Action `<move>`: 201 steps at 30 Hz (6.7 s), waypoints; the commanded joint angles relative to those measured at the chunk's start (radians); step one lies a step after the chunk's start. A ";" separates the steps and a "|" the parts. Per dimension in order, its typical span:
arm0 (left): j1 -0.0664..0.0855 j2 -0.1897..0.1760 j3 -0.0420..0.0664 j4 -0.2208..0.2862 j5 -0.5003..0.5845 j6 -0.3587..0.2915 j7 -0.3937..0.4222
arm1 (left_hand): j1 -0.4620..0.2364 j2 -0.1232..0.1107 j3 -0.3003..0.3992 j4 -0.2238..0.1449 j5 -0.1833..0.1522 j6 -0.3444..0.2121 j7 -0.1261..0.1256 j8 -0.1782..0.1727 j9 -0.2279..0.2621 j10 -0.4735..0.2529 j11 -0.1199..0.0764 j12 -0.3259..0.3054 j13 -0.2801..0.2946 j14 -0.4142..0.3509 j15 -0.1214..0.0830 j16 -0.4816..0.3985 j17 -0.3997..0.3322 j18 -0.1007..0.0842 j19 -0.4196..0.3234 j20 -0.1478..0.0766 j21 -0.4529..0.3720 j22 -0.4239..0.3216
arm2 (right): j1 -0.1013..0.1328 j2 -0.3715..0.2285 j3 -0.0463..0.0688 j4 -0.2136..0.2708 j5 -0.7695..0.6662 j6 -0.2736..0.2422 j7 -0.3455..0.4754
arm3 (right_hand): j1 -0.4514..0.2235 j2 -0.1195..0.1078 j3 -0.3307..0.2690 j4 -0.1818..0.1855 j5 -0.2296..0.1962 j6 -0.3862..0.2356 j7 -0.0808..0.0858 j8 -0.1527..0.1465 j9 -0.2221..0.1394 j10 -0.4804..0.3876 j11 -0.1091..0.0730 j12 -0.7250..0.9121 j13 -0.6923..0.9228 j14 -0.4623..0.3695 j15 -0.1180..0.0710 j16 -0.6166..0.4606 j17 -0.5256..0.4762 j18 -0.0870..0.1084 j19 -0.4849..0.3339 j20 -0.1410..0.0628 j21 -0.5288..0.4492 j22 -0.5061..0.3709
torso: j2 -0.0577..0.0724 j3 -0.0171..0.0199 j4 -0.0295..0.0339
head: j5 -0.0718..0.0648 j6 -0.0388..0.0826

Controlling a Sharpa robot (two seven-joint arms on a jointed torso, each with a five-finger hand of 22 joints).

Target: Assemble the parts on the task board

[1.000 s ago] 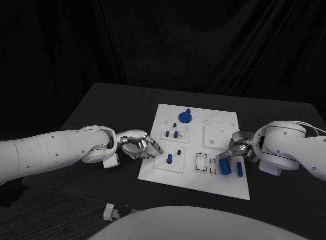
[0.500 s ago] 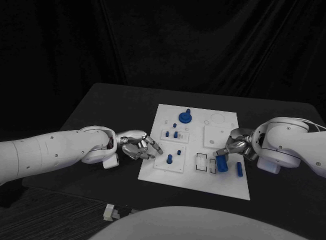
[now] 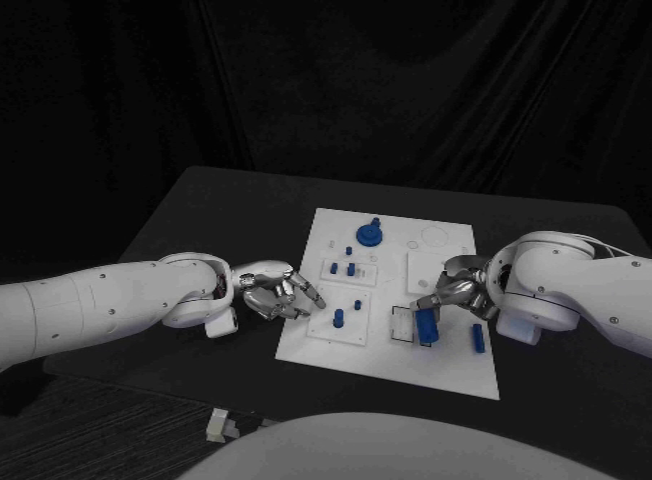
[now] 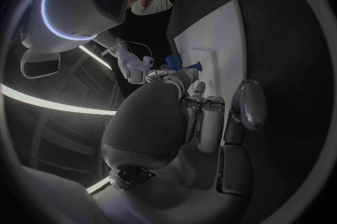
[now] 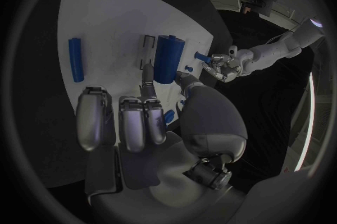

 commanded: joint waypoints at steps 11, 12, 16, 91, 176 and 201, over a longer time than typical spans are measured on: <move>-0.001 0.002 0.000 0.003 0.004 0.012 0.012 | -0.009 -0.003 0.006 0.003 0.006 0.002 0.002 0.004 0.001 0.004 0.008 -0.004 0.187 0.104 0.009 0.003 0.263 0.013 -0.007 -0.002 -0.006 0.163 | -0.028 0.031 0.000 -0.042 -0.021 -0.009 -0.014 | -0.025 0.011 0.064 -0.039 0.017 -0.004 0.000 -0.001 0.000 0.106 -0.002 0.003 0.263 0.103 -0.003 -0.005 0.248 0.007 0.034 -0.004 -0.007 0.201 | 0.000 0.0000 -0.0001 | 0.003 0.000; -0.001 0.002 0.000 0.003 0.004 0.012 0.011 | -0.009 -0.003 0.006 0.003 0.006 0.002 0.002 0.004 0.001 0.004 0.008 -0.004 0.187 0.104 0.009 0.003 0.263 0.013 -0.007 -0.002 -0.006 0.163 | -0.029 0.032 0.000 -0.043 -0.022 -0.009 -0.014 | -0.028 0.012 0.064 -0.037 0.012 -0.004 0.000 -0.002 0.000 0.106 -0.001 0.003 0.263 0.103 -0.003 -0.005 0.248 0.007 0.035 -0.004 -0.006 0.201 | 0.000 0.0001 -0.0001 | 0.002 0.000; -0.001 0.002 0.000 0.003 0.004 0.013 0.011 | -0.009 -0.003 0.006 0.003 0.006 0.002 0.002 0.004 0.001 0.004 0.008 -0.004 0.187 0.104 0.009 0.003 0.263 0.013 -0.007 -0.002 -0.006 0.163 | -0.032 0.036 0.000 -0.045 -0.024 -0.007 -0.015 | -0.042 0.019 0.062 -0.022 -0.015 -0.005 0.001 -0.002 -0.001 0.106 0.000 0.003 0.263 0.103 -0.002 -0.005 0.247 0.008 0.034 -0.003 -0.008 0.201 | 0.000 0.0001 -0.0004 | 0.000 0.000; -0.001 0.004 0.000 -0.003 0.004 0.030 -0.006 | -0.011 -0.003 0.010 0.002 0.008 0.003 0.004 0.004 0.001 0.001 0.010 -0.006 0.185 0.104 0.011 0.003 0.263 0.014 -0.011 0.000 -0.010 0.162 | -0.033 0.061 0.000 -0.038 0.011 -0.008 -0.011 | -0.102 0.014 -0.075 0.085 -0.467 -0.003 0.005 0.006 0.003 0.106 0.004 0.003 0.263 0.102 0.002 -0.006 0.244 0.008 0.035 0.001 -0.014 0.200 | 0.000 0.0000 -0.0003 | 0.004 0.000; -0.001 0.003 0.000 -0.004 0.004 0.039 -0.014 | -0.015 -0.004 0.013 0.003 0.008 0.008 0.006 0.006 0.001 -0.002 0.012 -0.007 0.183 0.104 0.013 0.003 0.263 0.015 -0.014 0.002 -0.011 0.161 | -0.080 -0.078 0.000 0.137 -0.205 -0.081 0.070 | 0.130 0.054 -0.308 0.063 -0.496 0.098 -0.048 0.827 0.598 0.106 -0.041 0.003 0.263 0.105 -0.035 -0.001 0.254 0.002 0.044 -0.031 0.018 0.209 | 0.000 0.0000 -0.0002 | -0.002 0.000; -0.001 0.004 0.000 -0.005 0.004 0.046 -0.016 | -0.015 -0.004 0.013 0.003 0.008 0.008 0.006 0.006 0.001 -0.002 0.012 -0.007 0.183 0.104 0.013 0.003 0.263 0.015 -0.014 0.002 -0.011 0.161 | -0.100 -0.012 0.000 0.087 -0.205 -0.085 0.066 | 0.184 0.081 -0.293 0.036 -0.417 0.136 -0.055 0.962 0.621 0.106 -0.048 0.003 0.263 0.104 -0.040 -0.003 0.251 0.003 0.042 -0.037 0.013 0.207 | 0.000 0.0002 -0.0005 | -0.004 0.000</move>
